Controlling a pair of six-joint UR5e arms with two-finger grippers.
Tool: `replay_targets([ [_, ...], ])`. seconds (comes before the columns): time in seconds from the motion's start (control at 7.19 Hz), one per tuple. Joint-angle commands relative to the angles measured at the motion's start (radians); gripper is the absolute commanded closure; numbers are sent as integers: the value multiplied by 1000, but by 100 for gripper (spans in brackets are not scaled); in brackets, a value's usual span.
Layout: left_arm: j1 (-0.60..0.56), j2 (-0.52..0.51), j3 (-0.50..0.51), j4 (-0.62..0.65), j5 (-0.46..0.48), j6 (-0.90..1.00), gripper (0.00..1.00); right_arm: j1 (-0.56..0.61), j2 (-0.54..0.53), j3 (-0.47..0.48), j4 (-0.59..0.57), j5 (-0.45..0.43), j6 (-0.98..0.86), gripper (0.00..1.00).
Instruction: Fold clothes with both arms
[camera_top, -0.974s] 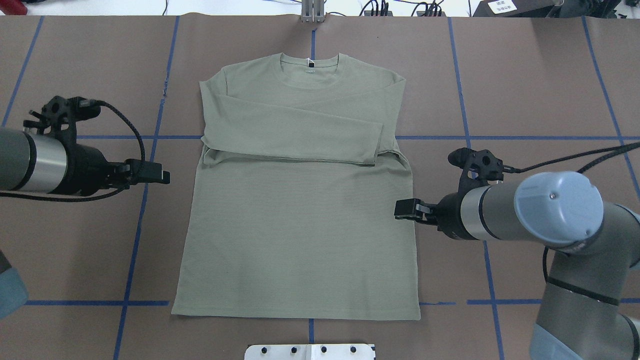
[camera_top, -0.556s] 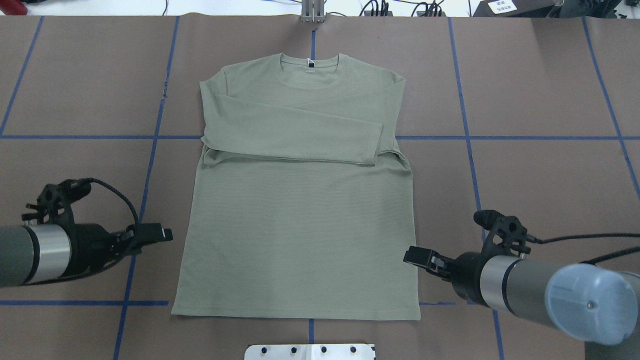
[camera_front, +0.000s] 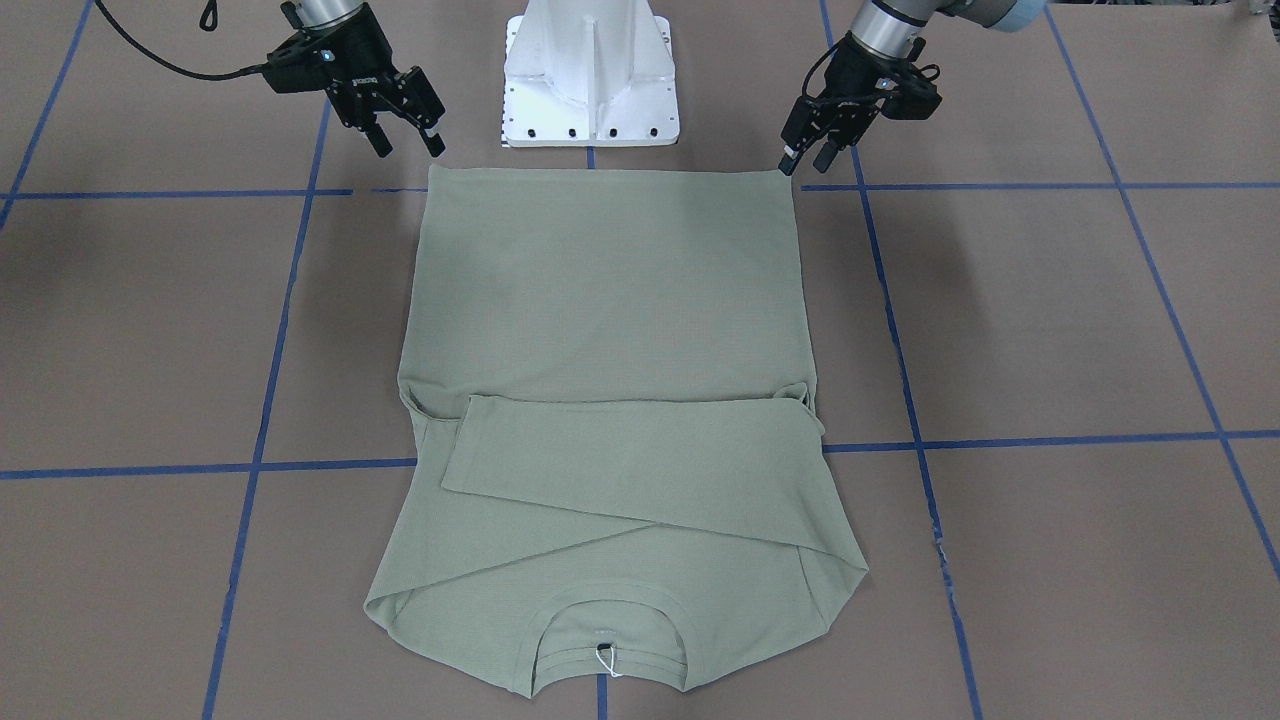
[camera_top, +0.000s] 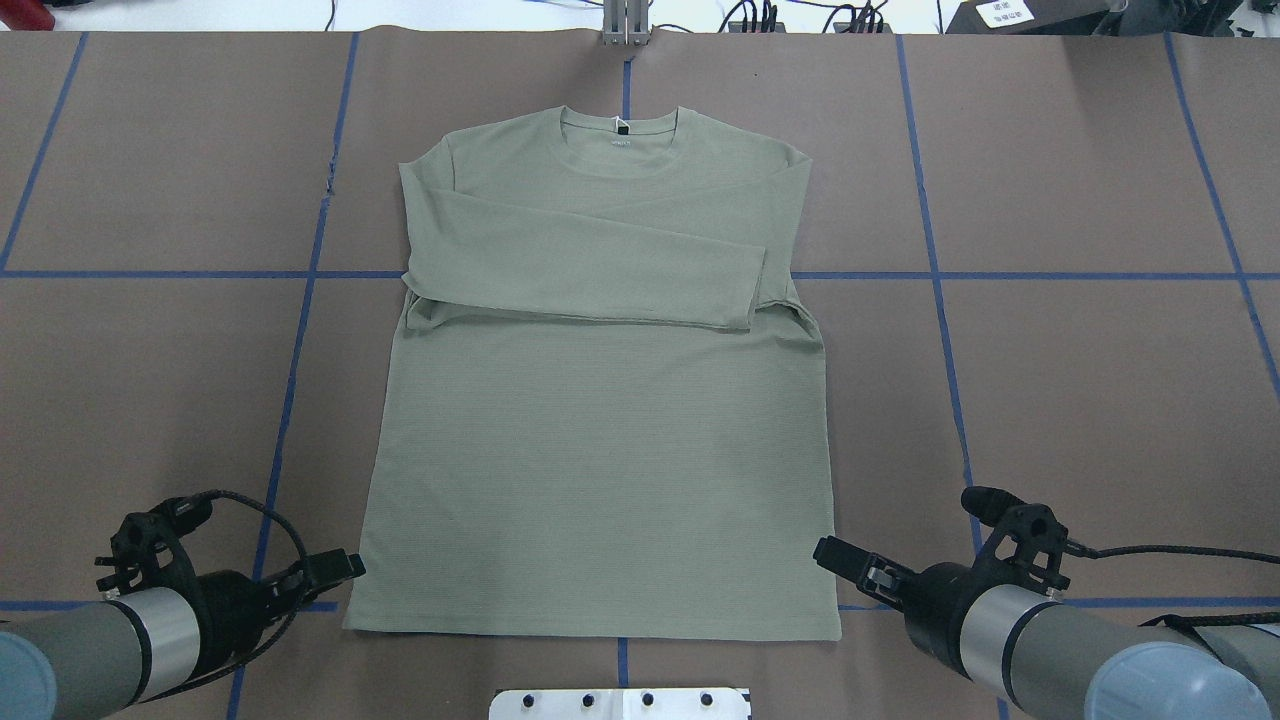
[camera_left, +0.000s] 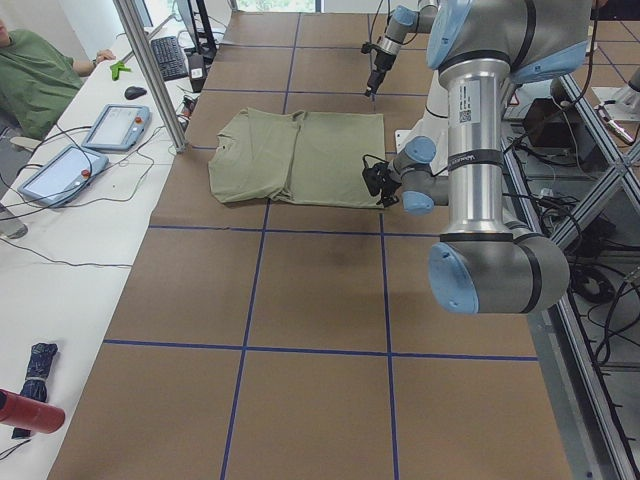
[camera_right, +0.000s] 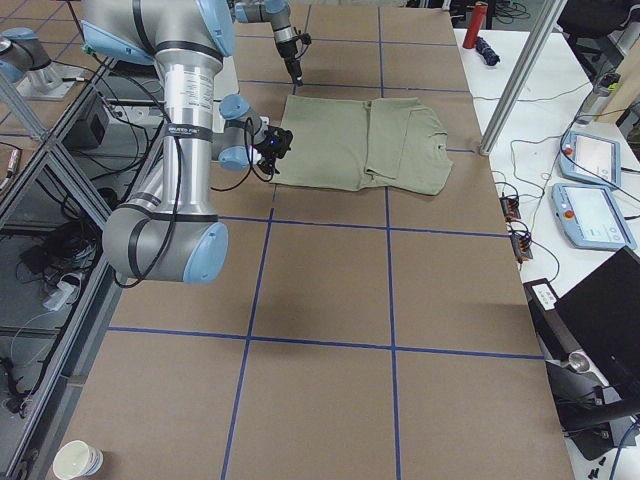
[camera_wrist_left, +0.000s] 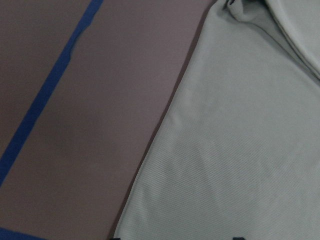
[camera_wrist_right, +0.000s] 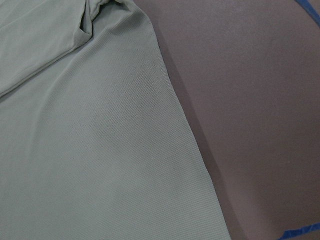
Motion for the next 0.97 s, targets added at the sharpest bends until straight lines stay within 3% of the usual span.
replay_targets([
  [0.0,58,-27,33,47,55,-11,24,-2,-2,-1,0,-7,1,0],
  [0.14,61,-62,71,47,71,-11,24,-2,-1,-1,0,-7,1,0],
  [0.83,64,-76,74,47,68,-8,32,-4,1,-4,0,-9,1,0],
])
